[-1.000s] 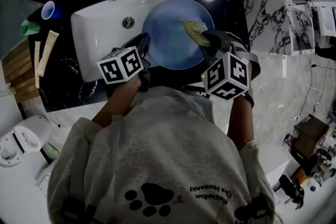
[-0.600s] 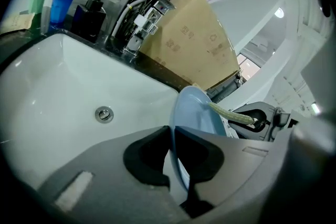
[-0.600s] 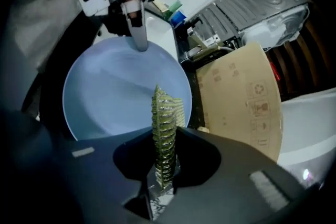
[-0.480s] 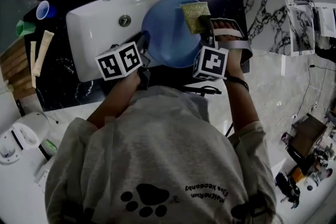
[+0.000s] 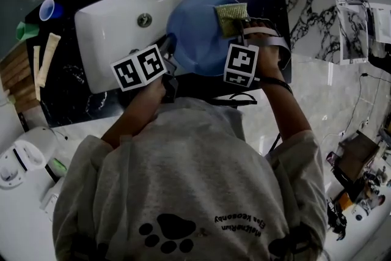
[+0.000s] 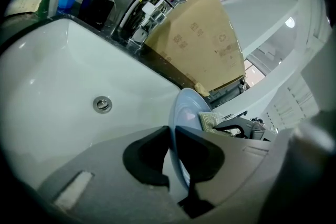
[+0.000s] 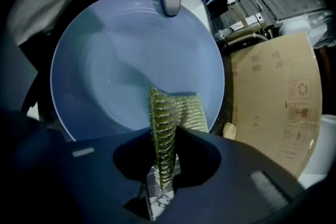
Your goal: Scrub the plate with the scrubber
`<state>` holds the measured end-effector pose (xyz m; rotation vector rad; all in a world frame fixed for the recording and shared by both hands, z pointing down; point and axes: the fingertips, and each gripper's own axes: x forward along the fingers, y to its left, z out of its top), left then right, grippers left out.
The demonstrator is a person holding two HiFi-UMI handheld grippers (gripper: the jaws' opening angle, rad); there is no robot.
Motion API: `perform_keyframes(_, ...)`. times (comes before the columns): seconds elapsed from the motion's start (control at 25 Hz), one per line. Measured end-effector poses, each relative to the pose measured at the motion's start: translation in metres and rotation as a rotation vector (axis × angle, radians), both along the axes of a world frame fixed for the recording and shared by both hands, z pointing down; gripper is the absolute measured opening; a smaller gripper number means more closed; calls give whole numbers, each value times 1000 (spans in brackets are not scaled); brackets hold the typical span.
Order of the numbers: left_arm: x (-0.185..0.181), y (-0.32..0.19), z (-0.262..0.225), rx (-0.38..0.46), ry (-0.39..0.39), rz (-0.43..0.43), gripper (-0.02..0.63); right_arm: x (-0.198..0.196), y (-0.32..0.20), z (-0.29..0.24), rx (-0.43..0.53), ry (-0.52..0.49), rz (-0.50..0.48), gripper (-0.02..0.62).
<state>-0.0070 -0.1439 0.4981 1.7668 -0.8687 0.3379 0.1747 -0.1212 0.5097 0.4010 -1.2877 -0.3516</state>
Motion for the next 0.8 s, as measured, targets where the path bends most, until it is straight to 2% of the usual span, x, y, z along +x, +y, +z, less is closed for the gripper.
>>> perform_keyframes(0.24, 6, 7, 2, -7, 7, -19, 34, 7, 36, 4, -211, -40, 143, 72)
perform_keyframes(0.56, 6, 9, 2, 0, 8, -29, 34, -26, 102, 2, -507, -221, 258, 72)
perform_keyframes(0.8, 8, 13, 1, 11, -1, -20, 34, -49, 132, -7, -662, -336, 305, 72)
